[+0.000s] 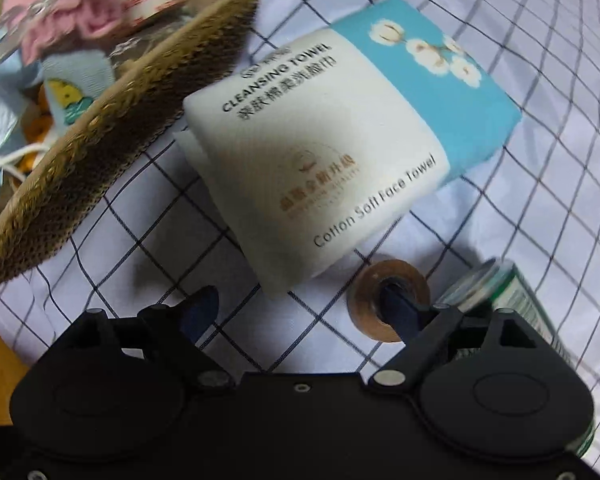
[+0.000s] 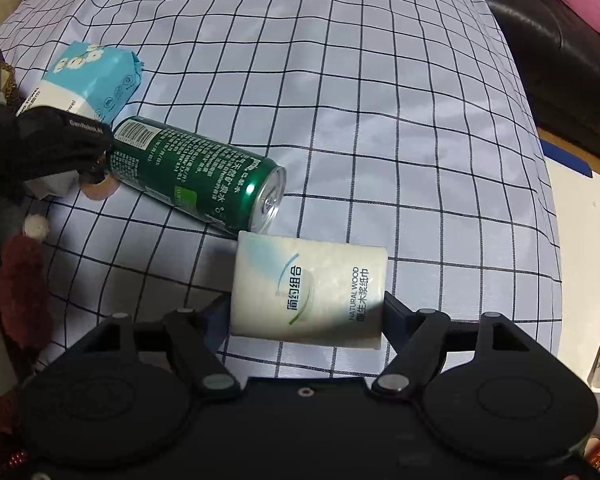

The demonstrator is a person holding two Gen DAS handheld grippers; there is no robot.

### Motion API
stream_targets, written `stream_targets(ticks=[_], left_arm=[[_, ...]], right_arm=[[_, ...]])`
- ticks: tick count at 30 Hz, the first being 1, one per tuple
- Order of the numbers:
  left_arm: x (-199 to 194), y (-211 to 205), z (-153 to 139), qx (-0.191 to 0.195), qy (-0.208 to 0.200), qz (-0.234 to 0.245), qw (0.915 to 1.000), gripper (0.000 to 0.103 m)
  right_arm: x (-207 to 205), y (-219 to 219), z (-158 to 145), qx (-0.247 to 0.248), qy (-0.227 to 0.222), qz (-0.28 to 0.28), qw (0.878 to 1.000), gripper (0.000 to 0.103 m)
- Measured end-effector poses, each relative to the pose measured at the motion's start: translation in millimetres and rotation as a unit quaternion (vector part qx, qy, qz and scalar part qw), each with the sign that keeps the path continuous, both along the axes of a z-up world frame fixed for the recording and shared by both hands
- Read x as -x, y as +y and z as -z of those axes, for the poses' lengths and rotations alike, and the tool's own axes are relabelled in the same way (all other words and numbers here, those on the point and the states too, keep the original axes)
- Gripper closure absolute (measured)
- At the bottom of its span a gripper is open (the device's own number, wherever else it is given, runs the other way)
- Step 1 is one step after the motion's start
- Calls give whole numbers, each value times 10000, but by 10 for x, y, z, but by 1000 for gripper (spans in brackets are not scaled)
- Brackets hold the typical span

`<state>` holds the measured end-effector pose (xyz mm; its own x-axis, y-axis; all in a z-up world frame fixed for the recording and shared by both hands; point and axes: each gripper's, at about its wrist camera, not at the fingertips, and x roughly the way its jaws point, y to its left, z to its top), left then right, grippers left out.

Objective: Organize soft objects
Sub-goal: 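Grasp the tan tape roll with the left tool while the right tool holds the tissue pack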

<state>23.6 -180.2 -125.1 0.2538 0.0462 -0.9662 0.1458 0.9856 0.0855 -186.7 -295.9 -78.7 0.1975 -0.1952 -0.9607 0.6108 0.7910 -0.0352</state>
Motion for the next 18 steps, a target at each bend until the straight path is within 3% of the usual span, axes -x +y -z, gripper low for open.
stream_targets(ticks=[9,18], left_arm=[[97,97,-20,-102,501,841,9951,15],[304,501,-29,-56,752,1853,9798,15]], right_arm=[[-13,-4,-27,87,-43,6,10000,28],[15,-85,52,113,60,87,9999,28]])
